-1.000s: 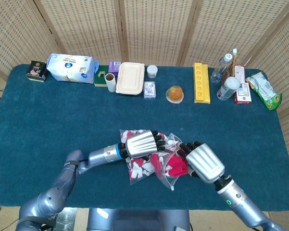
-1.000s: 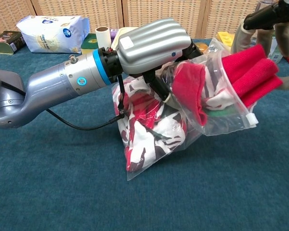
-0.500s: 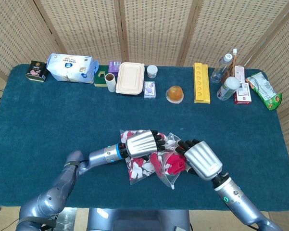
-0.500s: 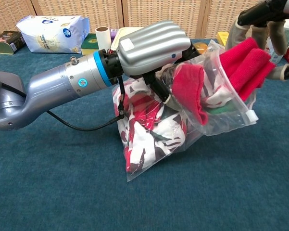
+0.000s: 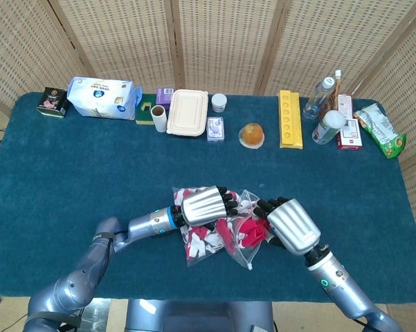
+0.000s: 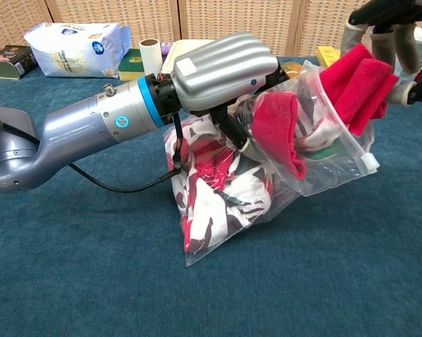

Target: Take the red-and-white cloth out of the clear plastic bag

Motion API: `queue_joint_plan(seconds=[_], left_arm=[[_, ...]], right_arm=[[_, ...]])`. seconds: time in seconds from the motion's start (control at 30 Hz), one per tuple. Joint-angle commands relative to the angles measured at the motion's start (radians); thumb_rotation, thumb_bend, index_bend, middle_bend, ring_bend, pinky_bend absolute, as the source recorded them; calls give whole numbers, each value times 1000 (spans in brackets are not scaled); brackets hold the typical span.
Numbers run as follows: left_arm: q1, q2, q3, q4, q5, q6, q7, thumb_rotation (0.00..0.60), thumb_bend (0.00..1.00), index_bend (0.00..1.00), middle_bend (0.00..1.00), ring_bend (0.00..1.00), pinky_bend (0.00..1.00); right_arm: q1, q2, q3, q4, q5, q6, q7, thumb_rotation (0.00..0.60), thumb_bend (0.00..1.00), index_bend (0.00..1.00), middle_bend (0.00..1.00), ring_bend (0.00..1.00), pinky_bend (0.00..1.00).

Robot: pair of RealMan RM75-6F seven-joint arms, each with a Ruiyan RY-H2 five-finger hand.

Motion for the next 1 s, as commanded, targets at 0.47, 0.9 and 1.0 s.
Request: queue_joint_plan(seconds=[0.47, 0.9, 1.0], left_arm=[[3, 41, -35, -79, -41, -67, -44, 600, 21, 401, 477, 441, 498], [29, 236, -60, -408, -75, -165, 45, 600, 2, 126, 235, 226, 373], [49, 330, -67, -562, -95, -199, 114, 600, 2, 127, 234, 226, 369]], right_arm=[[-18, -40, -1, 73, 24, 50, 108, 600, 612, 711, 502, 606, 618], [1, -33, -1, 145, 39, 23, 133, 600, 612, 715, 503, 606, 612], [-1, -31, -5, 162, 39, 24, 146, 600, 612, 715, 503, 606, 610]])
